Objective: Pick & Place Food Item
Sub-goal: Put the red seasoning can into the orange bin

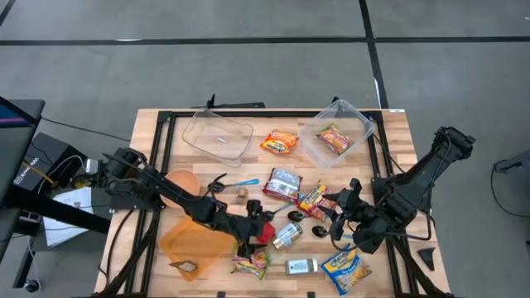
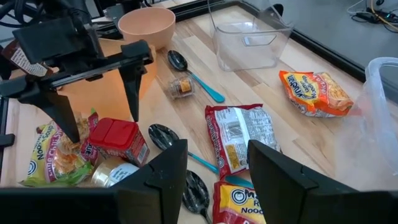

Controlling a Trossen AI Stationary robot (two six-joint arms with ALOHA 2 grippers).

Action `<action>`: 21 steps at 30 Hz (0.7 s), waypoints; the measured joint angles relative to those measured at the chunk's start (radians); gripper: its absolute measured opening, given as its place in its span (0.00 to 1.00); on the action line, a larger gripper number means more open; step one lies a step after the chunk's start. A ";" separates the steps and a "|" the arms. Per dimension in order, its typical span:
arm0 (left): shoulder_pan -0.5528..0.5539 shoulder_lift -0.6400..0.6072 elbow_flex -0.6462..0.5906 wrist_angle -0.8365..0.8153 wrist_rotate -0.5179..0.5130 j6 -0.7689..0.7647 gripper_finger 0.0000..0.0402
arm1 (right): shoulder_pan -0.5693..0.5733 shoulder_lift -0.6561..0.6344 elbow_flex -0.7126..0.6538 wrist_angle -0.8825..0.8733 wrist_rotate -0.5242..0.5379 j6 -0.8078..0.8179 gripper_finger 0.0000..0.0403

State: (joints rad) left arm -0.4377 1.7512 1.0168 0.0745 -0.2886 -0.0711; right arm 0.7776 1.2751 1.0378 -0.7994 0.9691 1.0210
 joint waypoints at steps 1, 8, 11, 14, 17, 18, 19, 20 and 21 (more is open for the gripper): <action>0.000 0.000 0.000 -0.005 0.000 0.000 0.98 | 0.000 0.000 0.000 0.000 0.000 0.000 0.41; 0.009 0.030 0.000 -0.043 0.011 0.042 0.98 | 0.000 0.000 0.000 0.000 0.000 0.000 0.41; 0.014 0.032 -0.001 -0.068 0.006 0.103 0.98 | 0.000 0.000 0.000 0.001 0.000 0.000 0.41; 0.018 0.027 -0.001 -0.112 -0.041 0.170 0.98 | 0.000 0.000 0.000 0.000 -0.002 0.000 0.41; 0.019 0.024 -0.001 -0.134 -0.112 0.200 0.98 | 0.001 0.000 0.000 0.000 -0.003 -0.001 0.41; 0.018 0.024 -0.001 -0.145 -0.142 0.208 0.98 | 0.001 0.000 0.000 -0.001 -0.003 -0.001 0.41; 0.019 0.024 -0.001 -0.152 -0.167 0.219 0.98 | 0.001 0.000 0.000 -0.002 -0.003 -0.001 0.41; 0.021 0.024 -0.004 -0.151 -0.184 0.222 0.98 | 0.001 0.000 0.000 -0.005 -0.003 -0.001 0.41; 0.026 0.024 -0.007 -0.147 -0.193 0.223 0.98 | 0.001 0.000 0.000 -0.005 -0.003 -0.001 0.41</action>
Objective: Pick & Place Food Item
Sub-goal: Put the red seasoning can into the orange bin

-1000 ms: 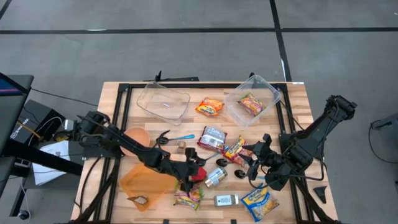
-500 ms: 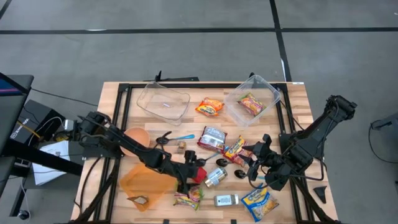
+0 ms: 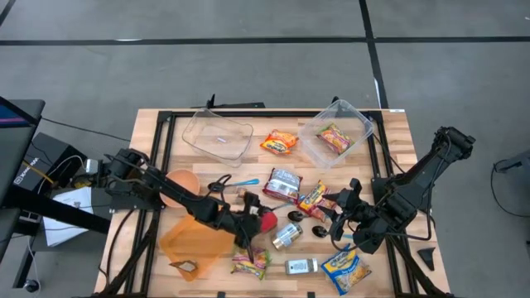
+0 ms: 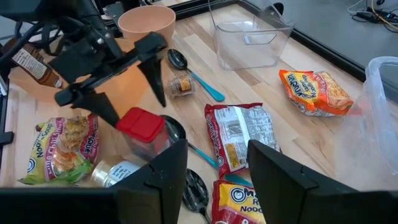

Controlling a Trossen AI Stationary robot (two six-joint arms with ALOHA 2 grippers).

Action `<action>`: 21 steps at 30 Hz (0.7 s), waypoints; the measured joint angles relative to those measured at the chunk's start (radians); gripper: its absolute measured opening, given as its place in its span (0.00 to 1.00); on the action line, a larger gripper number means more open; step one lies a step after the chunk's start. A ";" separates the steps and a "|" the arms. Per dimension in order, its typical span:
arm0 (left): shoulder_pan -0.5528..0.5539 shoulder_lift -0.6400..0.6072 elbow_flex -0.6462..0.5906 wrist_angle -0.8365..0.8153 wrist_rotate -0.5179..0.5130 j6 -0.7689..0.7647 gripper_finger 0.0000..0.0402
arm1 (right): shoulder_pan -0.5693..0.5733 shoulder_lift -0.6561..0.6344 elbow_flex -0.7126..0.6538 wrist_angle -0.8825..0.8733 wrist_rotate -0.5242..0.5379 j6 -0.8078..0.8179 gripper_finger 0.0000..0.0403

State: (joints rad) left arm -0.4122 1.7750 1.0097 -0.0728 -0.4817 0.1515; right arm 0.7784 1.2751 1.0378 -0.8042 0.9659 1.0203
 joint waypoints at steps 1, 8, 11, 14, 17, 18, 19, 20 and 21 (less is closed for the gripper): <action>0.004 0.000 -0.004 -0.001 -0.008 -0.002 0.98 | 0.000 0.000 0.000 0.000 0.000 0.000 0.41; 0.026 -0.016 -0.009 -0.022 -0.057 -0.073 0.98 | 0.000 0.000 0.000 0.000 0.000 0.000 0.41; 0.026 -0.031 -0.009 -0.029 -0.059 -0.084 0.98 | 0.000 0.000 0.000 0.000 0.000 0.000 0.41; 0.020 -0.054 -0.009 -0.039 -0.044 -0.095 0.98 | 0.000 0.000 0.000 -0.002 0.000 0.000 0.41; 0.017 -0.093 -0.009 -0.075 0.005 -0.139 0.98 | 0.000 0.000 0.000 -0.003 0.000 0.000 0.41; 0.017 -0.106 -0.009 -0.086 0.023 -0.157 0.98 | 0.000 0.000 0.000 -0.003 0.000 0.000 0.41; 0.017 -0.120 -0.009 -0.090 0.040 -0.177 0.98 | 0.000 0.000 0.000 -0.003 0.000 0.000 0.41; 0.017 -0.132 -0.009 -0.084 0.054 -0.201 0.98 | 0.000 0.000 0.000 -0.003 0.000 0.000 0.41; 0.017 -0.142 -0.009 -0.070 0.066 -0.229 0.98 | 0.000 0.000 0.000 -0.003 0.000 0.000 0.41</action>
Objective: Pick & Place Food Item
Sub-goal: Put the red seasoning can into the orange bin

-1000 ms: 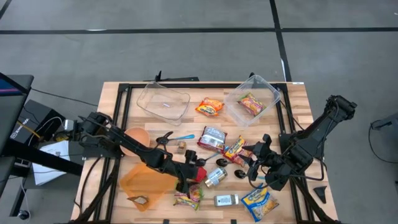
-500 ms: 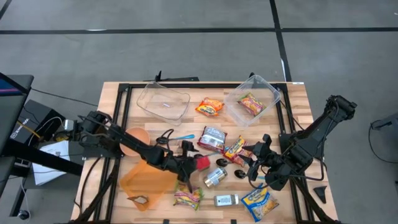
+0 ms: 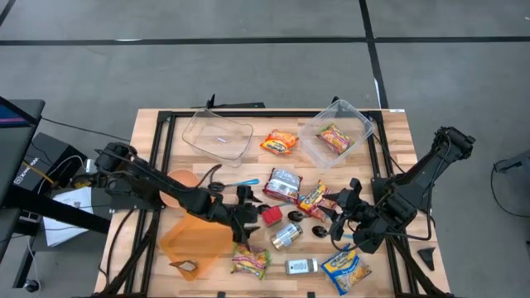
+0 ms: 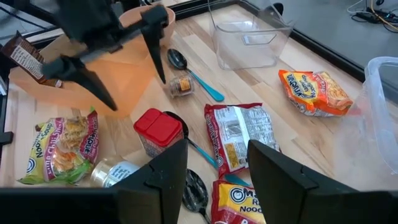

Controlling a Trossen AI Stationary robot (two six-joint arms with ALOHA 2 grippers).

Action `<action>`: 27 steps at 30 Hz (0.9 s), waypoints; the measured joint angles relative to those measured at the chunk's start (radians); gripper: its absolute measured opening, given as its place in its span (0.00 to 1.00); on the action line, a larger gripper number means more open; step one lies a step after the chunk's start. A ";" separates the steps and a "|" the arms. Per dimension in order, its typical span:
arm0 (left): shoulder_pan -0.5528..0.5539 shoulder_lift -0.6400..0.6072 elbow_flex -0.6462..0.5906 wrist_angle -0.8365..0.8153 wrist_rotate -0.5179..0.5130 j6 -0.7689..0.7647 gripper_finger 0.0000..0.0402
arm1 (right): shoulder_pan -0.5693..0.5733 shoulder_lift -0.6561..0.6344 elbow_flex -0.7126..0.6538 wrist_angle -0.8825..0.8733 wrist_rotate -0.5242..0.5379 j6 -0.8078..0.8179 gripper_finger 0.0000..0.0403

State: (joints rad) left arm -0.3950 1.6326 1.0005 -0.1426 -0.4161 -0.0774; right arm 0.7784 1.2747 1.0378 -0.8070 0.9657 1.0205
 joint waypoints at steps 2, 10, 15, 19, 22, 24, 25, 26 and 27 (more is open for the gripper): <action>0.000 -0.006 0.001 0.036 0.002 -0.046 0.98 | 0.000 0.000 0.000 0.000 0.000 0.000 0.41; 0.018 0.110 0.000 0.181 -0.005 -0.063 0.98 | 0.000 0.000 0.000 0.004 0.000 0.000 0.41; 0.056 0.119 0.000 0.194 -0.011 -0.094 0.98 | 0.000 0.000 0.000 0.003 0.000 0.000 0.41; 0.071 0.120 0.000 0.190 -0.011 -0.119 0.98 | 0.000 0.000 0.000 0.002 0.000 0.000 0.41; 0.074 0.140 0.001 0.198 0.023 -0.129 0.98 | 0.000 0.000 0.000 0.002 0.000 0.000 0.41; 0.074 0.161 0.003 0.229 0.056 -0.122 0.98 | 0.000 0.000 0.000 0.003 0.000 0.000 0.41; 0.074 0.172 0.002 0.226 0.064 -0.115 0.98 | 0.000 0.000 0.000 0.003 0.000 0.000 0.41; 0.074 0.185 0.000 0.229 0.064 -0.114 0.98 | 0.000 0.000 0.000 0.003 0.000 0.000 0.41; 0.074 0.194 0.000 0.241 0.066 -0.114 0.98 | 0.000 0.000 0.001 0.005 0.000 0.000 0.41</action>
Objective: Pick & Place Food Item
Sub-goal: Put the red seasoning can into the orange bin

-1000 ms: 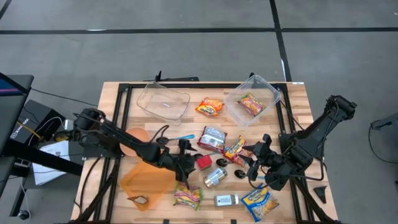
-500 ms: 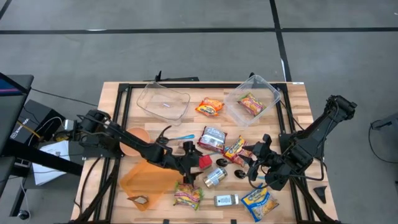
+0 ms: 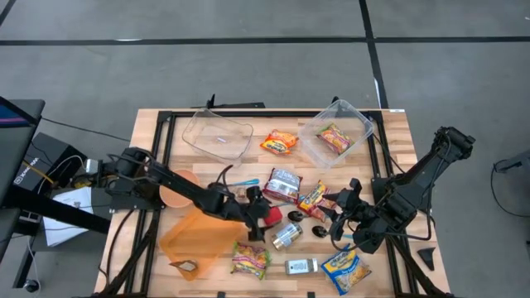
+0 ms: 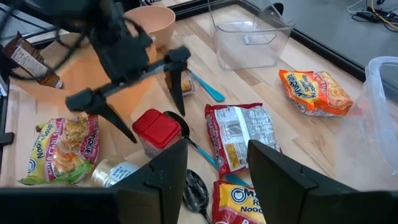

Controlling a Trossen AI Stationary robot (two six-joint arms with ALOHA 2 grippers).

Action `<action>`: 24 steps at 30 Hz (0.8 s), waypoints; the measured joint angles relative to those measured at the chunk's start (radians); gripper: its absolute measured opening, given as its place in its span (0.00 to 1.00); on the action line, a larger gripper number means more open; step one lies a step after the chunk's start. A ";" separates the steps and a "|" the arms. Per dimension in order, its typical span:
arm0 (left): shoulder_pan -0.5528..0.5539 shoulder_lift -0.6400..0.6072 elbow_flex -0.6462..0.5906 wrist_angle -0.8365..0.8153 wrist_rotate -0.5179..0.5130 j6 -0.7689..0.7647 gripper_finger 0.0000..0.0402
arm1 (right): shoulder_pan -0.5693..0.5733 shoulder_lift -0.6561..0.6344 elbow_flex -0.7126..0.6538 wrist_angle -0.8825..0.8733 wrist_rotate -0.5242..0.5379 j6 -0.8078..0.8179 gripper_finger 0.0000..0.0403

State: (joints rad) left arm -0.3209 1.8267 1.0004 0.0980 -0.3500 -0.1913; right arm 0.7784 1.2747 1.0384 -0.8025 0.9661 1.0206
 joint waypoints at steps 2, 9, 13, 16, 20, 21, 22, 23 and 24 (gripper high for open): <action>0.009 0.009 0.001 0.004 0.000 0.001 0.98 | 0.000 0.000 0.000 0.001 0.000 0.000 0.41; 0.043 0.006 0.001 0.009 0.000 0.006 0.95 | 0.000 0.000 0.000 -0.002 0.000 0.000 0.41; 0.051 0.006 0.001 0.007 0.000 0.006 0.86 | 0.000 0.000 0.000 -0.004 0.000 0.000 0.41; 0.061 0.006 0.001 0.008 0.001 0.006 0.72 | 0.000 0.000 0.000 -0.004 -0.002 0.000 0.41; 0.074 0.006 0.001 0.009 0.000 0.008 0.51 | 0.000 0.000 0.000 -0.004 -0.004 0.000 0.41; 0.078 0.006 0.001 0.008 0.003 0.017 0.51 | 0.000 0.000 0.000 -0.004 -0.004 0.000 0.41; 0.083 0.005 0.001 0.008 0.011 0.032 0.51 | 0.000 0.000 0.000 -0.004 -0.004 0.000 0.41; 0.086 -0.003 0.001 0.000 0.024 0.042 0.51 | 0.000 0.000 0.000 -0.004 -0.004 0.000 0.41; 0.090 -0.009 0.001 -0.004 0.035 0.052 0.51 | 0.000 0.000 0.000 -0.004 -0.004 0.000 0.41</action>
State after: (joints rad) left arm -0.2304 1.8179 1.0012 0.0938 -0.3147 -0.1396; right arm 0.7783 1.2747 1.0382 -0.8068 0.9619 1.0206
